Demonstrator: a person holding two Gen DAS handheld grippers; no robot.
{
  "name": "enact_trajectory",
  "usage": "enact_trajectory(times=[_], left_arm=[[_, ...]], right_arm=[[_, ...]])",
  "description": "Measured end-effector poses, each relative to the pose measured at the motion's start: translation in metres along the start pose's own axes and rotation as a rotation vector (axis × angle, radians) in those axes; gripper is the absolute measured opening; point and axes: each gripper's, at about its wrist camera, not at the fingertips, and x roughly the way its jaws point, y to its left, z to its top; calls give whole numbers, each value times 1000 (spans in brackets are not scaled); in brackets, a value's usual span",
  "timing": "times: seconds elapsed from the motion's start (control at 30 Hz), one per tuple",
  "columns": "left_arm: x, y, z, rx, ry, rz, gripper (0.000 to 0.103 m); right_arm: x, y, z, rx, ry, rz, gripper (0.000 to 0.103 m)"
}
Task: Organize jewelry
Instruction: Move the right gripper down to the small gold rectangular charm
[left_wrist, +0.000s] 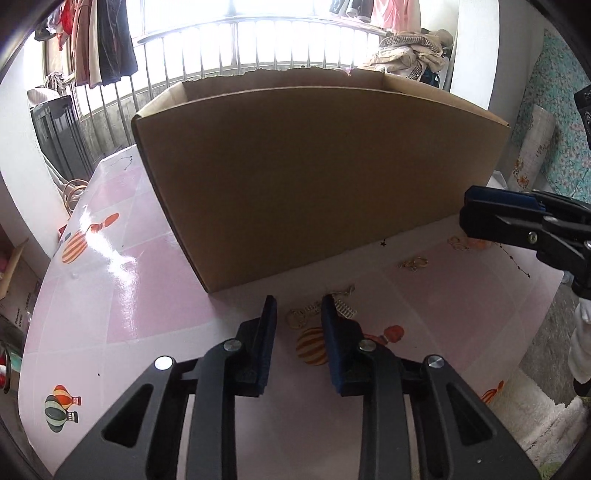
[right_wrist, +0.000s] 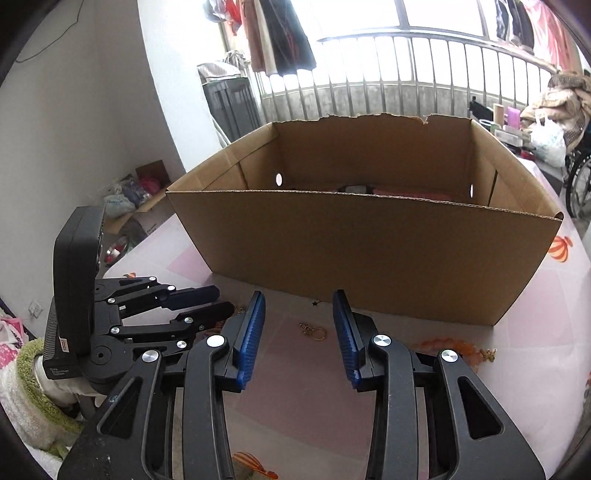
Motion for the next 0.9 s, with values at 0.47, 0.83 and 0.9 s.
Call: enact_trajectory(times=[0.47,0.83,0.9], left_arm=[[6,0,5,1,13,-3,22],[3,-4,0,22,-18,12,9],[2,-4,0,15,-27,8,3]], right_arm=[[3,4,-4,-13,6,13,31],[7,15,-7,-53,19,34,29],[8,18,-6,-65,21,39,29]])
